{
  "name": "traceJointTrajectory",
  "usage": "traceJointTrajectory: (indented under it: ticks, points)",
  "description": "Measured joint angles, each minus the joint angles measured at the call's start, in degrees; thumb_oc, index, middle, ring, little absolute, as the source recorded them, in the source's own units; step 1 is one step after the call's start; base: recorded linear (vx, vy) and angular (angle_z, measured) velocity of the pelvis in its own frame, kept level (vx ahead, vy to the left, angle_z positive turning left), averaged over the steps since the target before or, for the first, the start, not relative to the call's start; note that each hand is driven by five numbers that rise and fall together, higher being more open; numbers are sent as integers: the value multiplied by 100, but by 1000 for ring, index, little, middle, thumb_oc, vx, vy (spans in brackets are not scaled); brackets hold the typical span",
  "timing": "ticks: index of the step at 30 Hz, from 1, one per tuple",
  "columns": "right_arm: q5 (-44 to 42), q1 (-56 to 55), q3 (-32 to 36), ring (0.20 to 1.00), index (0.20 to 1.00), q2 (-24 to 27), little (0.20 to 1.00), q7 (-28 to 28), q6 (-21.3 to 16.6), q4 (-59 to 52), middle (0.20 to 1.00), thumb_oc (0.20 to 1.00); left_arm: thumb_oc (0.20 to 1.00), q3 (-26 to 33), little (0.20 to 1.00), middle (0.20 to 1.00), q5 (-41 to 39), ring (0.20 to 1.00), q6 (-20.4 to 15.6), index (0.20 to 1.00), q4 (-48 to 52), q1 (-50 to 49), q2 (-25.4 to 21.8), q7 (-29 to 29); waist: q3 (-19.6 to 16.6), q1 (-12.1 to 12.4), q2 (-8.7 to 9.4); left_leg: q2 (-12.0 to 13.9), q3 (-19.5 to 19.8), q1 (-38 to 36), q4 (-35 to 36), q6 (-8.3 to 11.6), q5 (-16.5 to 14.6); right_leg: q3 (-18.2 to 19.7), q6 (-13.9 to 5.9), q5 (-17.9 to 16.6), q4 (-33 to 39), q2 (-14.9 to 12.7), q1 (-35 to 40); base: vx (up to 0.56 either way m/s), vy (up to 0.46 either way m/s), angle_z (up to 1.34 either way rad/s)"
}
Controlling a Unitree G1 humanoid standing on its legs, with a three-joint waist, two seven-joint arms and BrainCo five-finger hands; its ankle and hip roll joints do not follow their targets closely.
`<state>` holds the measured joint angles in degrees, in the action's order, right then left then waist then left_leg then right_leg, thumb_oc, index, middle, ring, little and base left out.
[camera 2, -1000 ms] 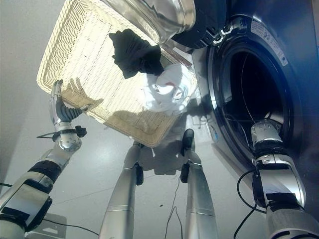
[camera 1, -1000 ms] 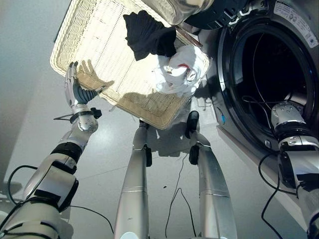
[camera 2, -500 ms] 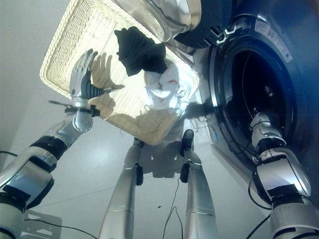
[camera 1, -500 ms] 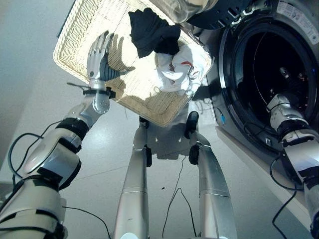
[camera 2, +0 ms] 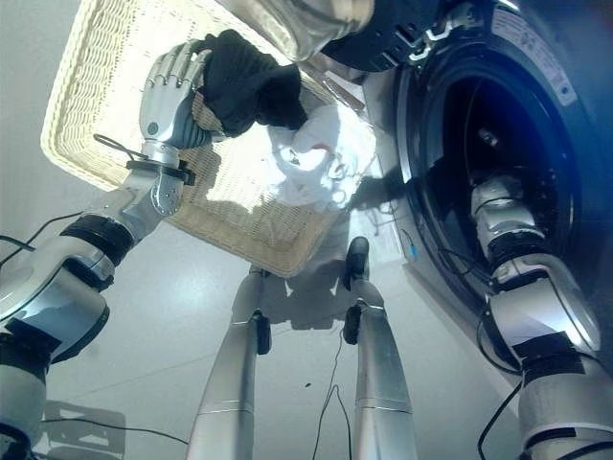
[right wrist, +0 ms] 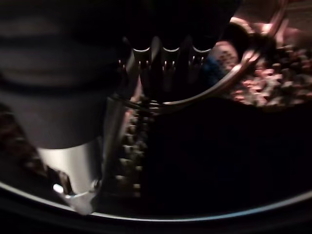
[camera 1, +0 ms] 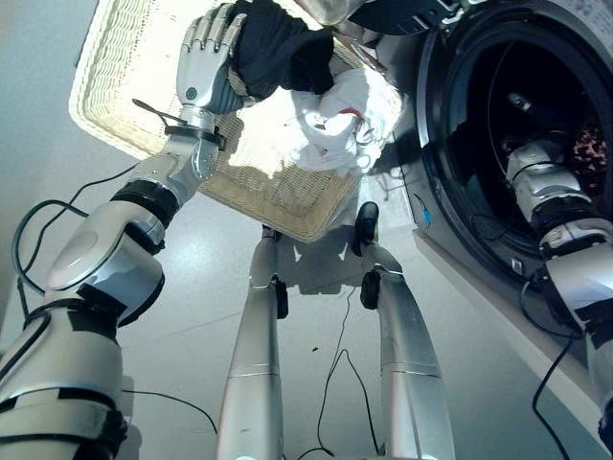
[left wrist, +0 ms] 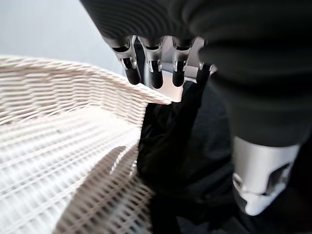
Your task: Put the clothes into the washing machine.
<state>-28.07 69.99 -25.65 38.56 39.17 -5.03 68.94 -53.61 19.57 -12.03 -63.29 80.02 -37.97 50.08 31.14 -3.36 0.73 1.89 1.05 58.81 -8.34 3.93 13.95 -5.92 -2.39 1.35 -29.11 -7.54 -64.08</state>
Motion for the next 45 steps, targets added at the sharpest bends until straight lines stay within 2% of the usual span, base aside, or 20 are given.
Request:
traceJointTrajectory:
  ticks: [9, 16, 17, 19, 20, 23, 31, 36, 41, 42, 45]
  points:
    - [46, -258, 3, 1000, 1000, -231, 1000, -85, -81, -104, 1000, 1000, 1000, -27, 1000, 1000, 222, 1000, 153, 1000, -248, 260, 240, 206, -5, -73, 1, 68, -182, 115, 66, 15, 17, 154, 36, -38, 50, 82, -217, 1, 36, -6]
    - [47, -268, -1, 1000, 1000, -336, 1000, -121, -187, -136, 1000, 1000, 1000, -41, 1000, 1000, 218, 1000, 159, 1000, -581, 364, 255, -14, -13, -188, 16, 87, -244, 115, 79, 19, 6, 189, 28, -33, 64, 105, -239, 4, 19, -1]
    - [47, -272, -1, 1000, 1000, -337, 1000, -123, -208, -135, 1000, 1000, 887, -40, 887, 887, 218, 887, 160, 887, -581, 365, 254, -63, -13, -187, 17, 89, -244, 115, 79, 24, -8, 201, 11, -22, 64, 114, -244, 6, 10, -4]
    - [48, -262, -1, 1000, 1000, -359, 1000, -123, -216, -132, 1000, 1000, 373, -41, 373, 373, 216, 373, 174, 373, -580, 378, 246, -178, -14, -185, 18, 95, -244, 115, 80, 29, -23, 215, 6, -19, 65, 129, -254, 1, 5, -2]
    - [48, -260, -1, 1000, 1000, -368, 1000, -124, -225, -132, 1000, 1000, 200, -40, 200, 200, 214, 200, 191, 200, -579, 389, 247, -213, -14, -186, 18, 97, -245, 115, 80, 29, -23, 217, 6, -19, 65, 131, -254, 0, 0, 0]
    - [50, -291, -2, 1000, 1000, -374, 1000, -128, -257, -136, 1000, 1000, 200, -27, 200, 200, 203, 200, 286, 200, -576, 538, 222, -337, -19, -184, 25, 99, -247, 115, 79, 29, -23, 218, 8, -20, 69, 134, -254, 0, 0, 0]
    - [45, -304, 1, 1000, 1000, -374, 1000, -199, -380, -198, 1000, 1000, 200, -4, 200, 200, 86, 200, 258, 200, -519, 749, 120, -736, -25, -178, 31, 100, -250, 115, 77, 46, -35, 221, 6, -19, 64, 138, -256, 0, 0, 0]
    - [-70, -502, 24, 1000, 1000, -377, 1000, -331, -593, -449, 1000, 1000, 200, 172, 200, 200, -426, 200, -79, 200, -479, 683, 91, -860, -26, -179, 31, 100, -250, 115, 77, 45, -35, 222, 6, -19, 64, 138, -257, 0, 0, 0]
    - [-357, -833, 44, 1000, 1000, -415, 1000, -439, -882, -981, 1000, 1000, 200, 811, 200, 200, -1259, 200, -550, 200, -186, 152, 89, -938, -26, -199, 31, 102, -252, 115, 77, 38, -28, 222, 13, -20, 63, 138, -263, 2, -22, 0]
    - [-468, -1036, 137, 1000, 1000, -446, 1000, -440, -917, -1287, 1000, 1000, 200, 1289, 200, 200, -1449, 200, -773, 200, 100, -162, 85, -926, -26, -180, 31, 102, -249, 115, 79, 40, -29, 221, 24, -16, 62, 138, -263, 7, -85, 0]
    - [-634, -1514, 380, 1000, 1000, -493, 1000, -430, -1012, -2201, 1000, 1000, 200, 2109, 200, 200, -1737, 200, -1144, 200, 798, -930, 150, -883, -26, -176, 31, 105, -235, 115, 88, 51, -37, 214, 30, 15, 52, 143, -265, 4, -65, 1]
